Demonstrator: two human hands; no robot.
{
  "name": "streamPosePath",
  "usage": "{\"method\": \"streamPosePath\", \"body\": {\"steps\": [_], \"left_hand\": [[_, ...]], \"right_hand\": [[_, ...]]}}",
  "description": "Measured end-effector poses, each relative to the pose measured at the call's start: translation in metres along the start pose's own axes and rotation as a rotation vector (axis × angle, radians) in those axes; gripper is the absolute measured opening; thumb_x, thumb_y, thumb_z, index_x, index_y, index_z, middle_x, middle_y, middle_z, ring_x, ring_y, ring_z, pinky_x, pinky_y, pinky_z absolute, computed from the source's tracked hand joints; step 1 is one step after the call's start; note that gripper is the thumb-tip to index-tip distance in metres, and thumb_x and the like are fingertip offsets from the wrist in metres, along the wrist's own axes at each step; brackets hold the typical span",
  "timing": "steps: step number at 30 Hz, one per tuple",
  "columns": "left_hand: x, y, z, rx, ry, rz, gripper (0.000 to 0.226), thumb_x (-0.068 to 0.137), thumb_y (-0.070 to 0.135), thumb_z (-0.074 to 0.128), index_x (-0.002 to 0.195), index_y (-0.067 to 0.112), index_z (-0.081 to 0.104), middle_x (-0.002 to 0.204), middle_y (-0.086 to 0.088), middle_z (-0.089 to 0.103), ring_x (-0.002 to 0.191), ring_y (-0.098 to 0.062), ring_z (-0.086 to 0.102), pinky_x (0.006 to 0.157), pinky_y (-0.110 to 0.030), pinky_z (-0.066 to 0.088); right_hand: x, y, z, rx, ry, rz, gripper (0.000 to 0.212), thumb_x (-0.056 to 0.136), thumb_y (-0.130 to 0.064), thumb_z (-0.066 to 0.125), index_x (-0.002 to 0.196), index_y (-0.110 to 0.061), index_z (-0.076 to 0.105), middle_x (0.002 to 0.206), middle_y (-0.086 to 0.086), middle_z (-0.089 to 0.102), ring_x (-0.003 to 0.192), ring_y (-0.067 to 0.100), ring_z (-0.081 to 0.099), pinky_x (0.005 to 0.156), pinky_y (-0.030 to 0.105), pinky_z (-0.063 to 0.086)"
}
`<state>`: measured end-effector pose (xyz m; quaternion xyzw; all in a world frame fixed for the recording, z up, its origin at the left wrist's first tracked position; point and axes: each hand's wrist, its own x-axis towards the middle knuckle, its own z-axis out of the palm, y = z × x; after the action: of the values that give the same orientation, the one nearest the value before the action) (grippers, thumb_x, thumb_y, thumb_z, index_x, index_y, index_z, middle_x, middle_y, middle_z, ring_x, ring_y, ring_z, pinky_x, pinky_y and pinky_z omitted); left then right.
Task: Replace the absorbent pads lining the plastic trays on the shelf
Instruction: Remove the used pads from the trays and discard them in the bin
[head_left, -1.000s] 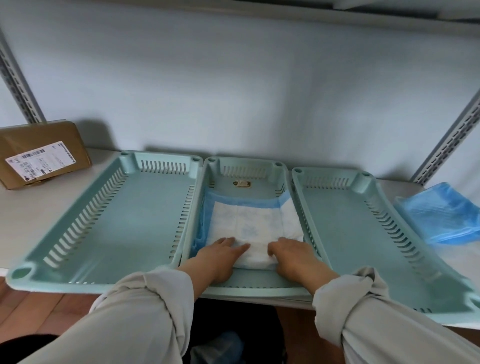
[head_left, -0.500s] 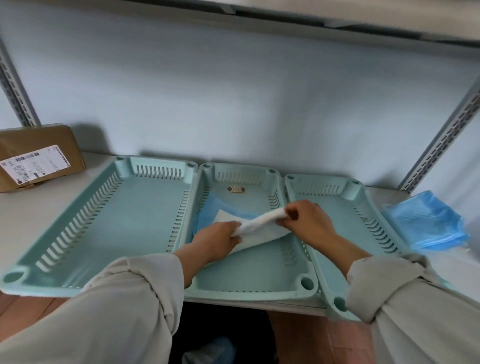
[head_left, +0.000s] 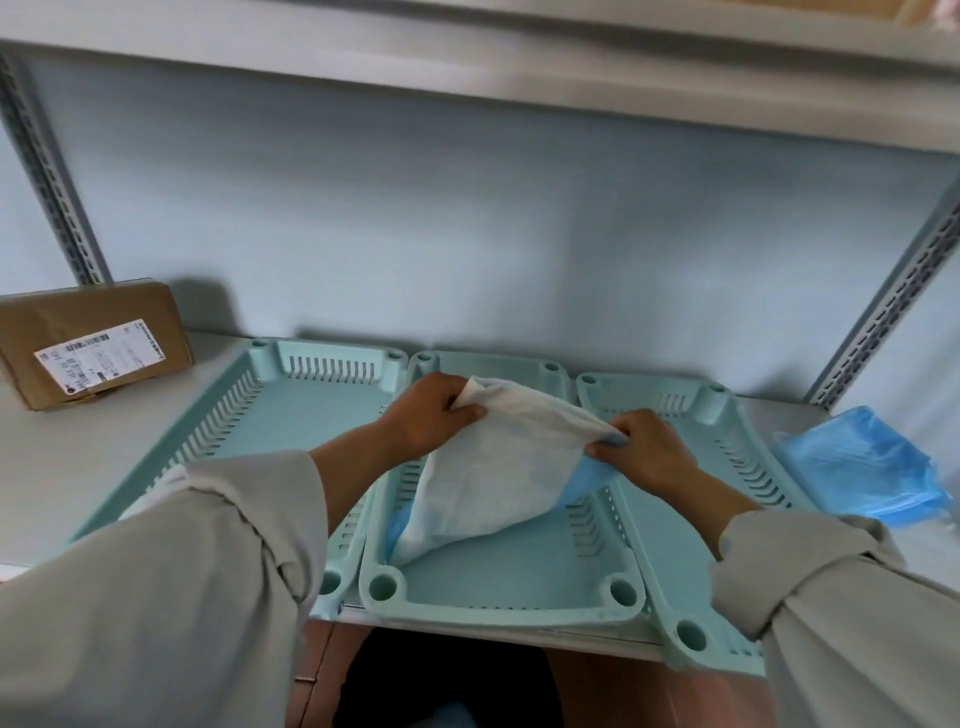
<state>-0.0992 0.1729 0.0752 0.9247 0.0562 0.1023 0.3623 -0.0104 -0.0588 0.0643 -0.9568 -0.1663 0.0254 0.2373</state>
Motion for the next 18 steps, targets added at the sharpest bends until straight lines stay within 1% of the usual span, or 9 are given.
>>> {"method": "streamPosePath", "body": {"steps": [2, 4, 6, 8, 10, 12, 13, 15, 18], "left_hand": [[0.003, 0.000, -0.006, 0.275, -0.032, -0.097, 0.023, 0.088, 0.033, 0.061, 0.073, 0.021, 0.050, 0.078, 0.003, 0.053, 0.081, -0.021, 0.054, 0.070, -0.029, 0.040], [0.006, 0.000, -0.009, 0.484, -0.102, -0.183, 0.022, 0.087, 0.038, 0.061, 0.086, 0.018, 0.053, 0.088, 0.000, 0.054, 0.088, -0.022, 0.056, 0.074, -0.031, 0.041], [0.010, 0.003, -0.013, 0.501, -0.101, -0.225, 0.022, 0.089, 0.039, 0.058, 0.087, 0.018, 0.052, 0.090, -0.003, 0.060, 0.091, -0.023, 0.061, 0.075, -0.031, 0.043], [0.016, 0.013, -0.020, 0.314, 0.049, -0.209, 0.019, 0.091, 0.036, 0.056, 0.078, 0.022, 0.053, 0.079, -0.003, 0.066, 0.084, -0.022, 0.066, 0.069, -0.028, 0.044], [0.025, 0.025, -0.026, 0.139, 0.314, -0.073, 0.020, 0.092, 0.031, 0.055, 0.075, 0.023, 0.059, 0.074, -0.004, 0.066, 0.078, -0.025, 0.065, 0.064, -0.029, 0.042], [0.028, 0.032, -0.028, 0.070, 0.504, 0.087, 0.018, 0.093, 0.027, 0.053, 0.083, 0.022, 0.067, 0.075, -0.002, 0.063, 0.074, -0.021, 0.057, 0.062, -0.027, 0.037], [0.026, 0.031, -0.028, 0.024, 0.532, 0.139, 0.018, 0.092, 0.025, 0.052, 0.087, 0.022, 0.069, 0.076, -0.001, 0.063, 0.072, -0.018, 0.054, 0.063, -0.025, 0.037], [0.019, 0.020, -0.028, -0.061, 0.446, 0.182, 0.017, 0.091, 0.021, 0.054, 0.084, 0.020, 0.069, 0.076, -0.001, 0.065, 0.069, -0.014, 0.054, 0.064, -0.025, 0.039], [-0.001, -0.012, -0.027, 0.086, 0.081, 0.151, 0.021, 0.088, 0.024, 0.065, 0.067, 0.017, 0.063, 0.060, 0.001, 0.055, 0.056, -0.007, 0.046, 0.060, -0.024, 0.036]], "right_hand": [[0.002, -0.004, 0.002, 0.062, 0.046, -0.011, 0.043, 0.082, -0.026, 0.067, 0.049, -0.019, 0.041, 0.050, -0.004, 0.041, 0.051, 0.012, 0.040, 0.050, 0.027, 0.029], [0.003, -0.007, 0.003, 0.054, -0.017, -0.028, 0.044, 0.081, -0.025, 0.070, 0.049, -0.020, 0.039, 0.050, -0.005, 0.039, 0.049, 0.009, 0.037, 0.048, 0.026, 0.026], [0.006, -0.009, 0.001, 0.047, -0.034, -0.012, 0.043, 0.082, -0.025, 0.070, 0.050, -0.019, 0.041, 0.051, -0.004, 0.040, 0.050, 0.010, 0.039, 0.048, 0.026, 0.027], [0.010, -0.018, -0.008, 0.104, 0.199, 0.008, 0.030, 0.086, -0.029, 0.066, 0.061, -0.017, 0.054, 0.059, -0.003, 0.049, 0.060, 0.015, 0.047, 0.055, 0.026, 0.032], [0.012, -0.033, -0.024, 0.231, 0.530, -0.044, 0.012, 0.090, -0.027, 0.061, 0.082, -0.019, 0.064, 0.073, -0.005, 0.055, 0.071, 0.014, 0.049, 0.062, 0.025, 0.034], [0.011, -0.044, -0.037, 0.306, 0.670, -0.161, 0.006, 0.091, -0.021, 0.059, 0.087, -0.020, 0.063, 0.076, -0.008, 0.056, 0.071, 0.012, 0.050, 0.061, 0.025, 0.034], [0.010, -0.043, -0.038, 0.316, 0.666, -0.205, 0.006, 0.090, -0.019, 0.059, 0.086, -0.021, 0.062, 0.075, -0.009, 0.058, 0.070, 0.013, 0.052, 0.061, 0.026, 0.036], [0.006, -0.032, -0.038, 0.280, 0.563, -0.233, 0.009, 0.087, -0.018, 0.062, 0.079, -0.024, 0.062, 0.072, -0.008, 0.060, 0.069, 0.014, 0.055, 0.061, 0.028, 0.041], [-0.004, -0.006, -0.028, 0.175, 0.210, -0.259, 0.027, 0.081, -0.020, 0.071, 0.060, -0.024, 0.055, 0.059, -0.008, 0.053, 0.058, 0.011, 0.050, 0.057, 0.026, 0.038]]}}
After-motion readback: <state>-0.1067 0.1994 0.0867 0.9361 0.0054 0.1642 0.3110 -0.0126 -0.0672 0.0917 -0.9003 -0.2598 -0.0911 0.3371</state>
